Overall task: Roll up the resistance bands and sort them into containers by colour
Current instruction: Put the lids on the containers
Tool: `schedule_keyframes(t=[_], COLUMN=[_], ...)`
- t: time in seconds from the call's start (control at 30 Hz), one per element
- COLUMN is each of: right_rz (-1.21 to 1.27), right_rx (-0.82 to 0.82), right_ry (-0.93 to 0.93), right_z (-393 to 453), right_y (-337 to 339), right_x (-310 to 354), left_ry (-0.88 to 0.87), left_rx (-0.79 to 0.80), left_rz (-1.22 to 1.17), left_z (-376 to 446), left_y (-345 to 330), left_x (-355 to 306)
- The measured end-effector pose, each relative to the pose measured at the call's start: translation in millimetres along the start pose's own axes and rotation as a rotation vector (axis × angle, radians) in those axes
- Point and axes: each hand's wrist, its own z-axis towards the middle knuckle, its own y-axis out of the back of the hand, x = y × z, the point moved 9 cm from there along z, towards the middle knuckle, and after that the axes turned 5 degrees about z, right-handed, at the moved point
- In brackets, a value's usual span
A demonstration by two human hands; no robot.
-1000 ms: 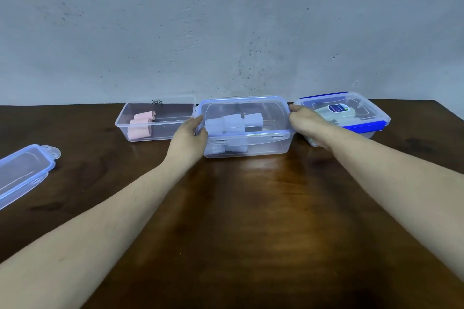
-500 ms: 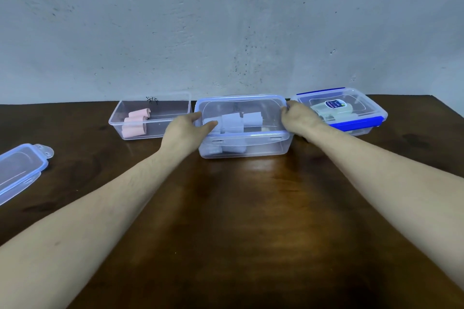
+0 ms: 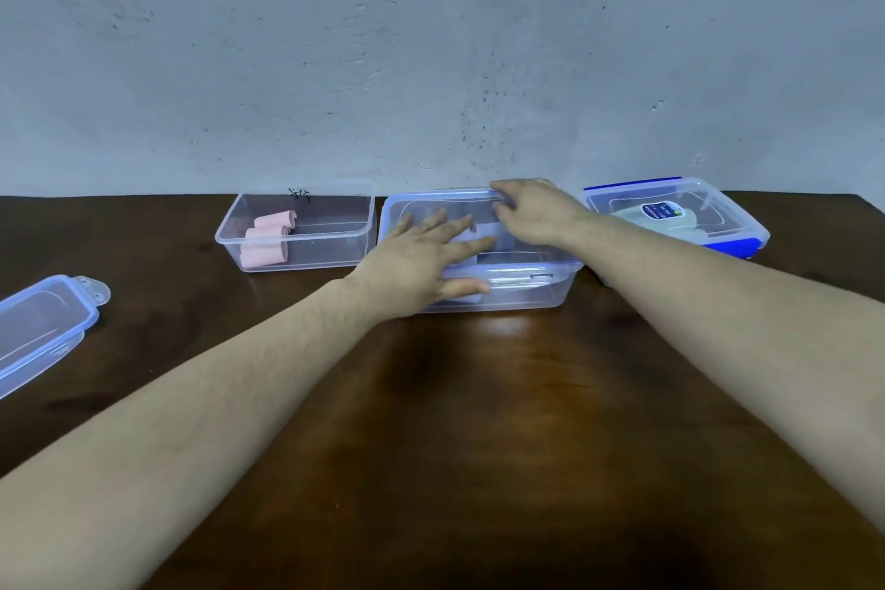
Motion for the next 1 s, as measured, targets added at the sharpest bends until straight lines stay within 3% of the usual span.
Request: schedule_keyframes(t=[0.17,0.37,0.47,1.0], right_rz=[-0.07,-0.08,-0.056,0.043], right_rx=[0.065,0.016,0.003,-0.018], right_ry=[0.012,0.001,0.003,-0.019], right_z=[33,51,54,65], right_y=[-8,-10,-9,13], right_x=[1,-1,-7,-43], left_ry=[-0.04,-0.082,-0.105,-0.129], left_rx=[-0.05,-0.102,-0.153,-0.061], left_rz=[0.053,0.23,0.191,0.102], left_z=[15,22,26,75], left_y=[1,-7,-8,-8], left_x=[-6,-8,-7,-7])
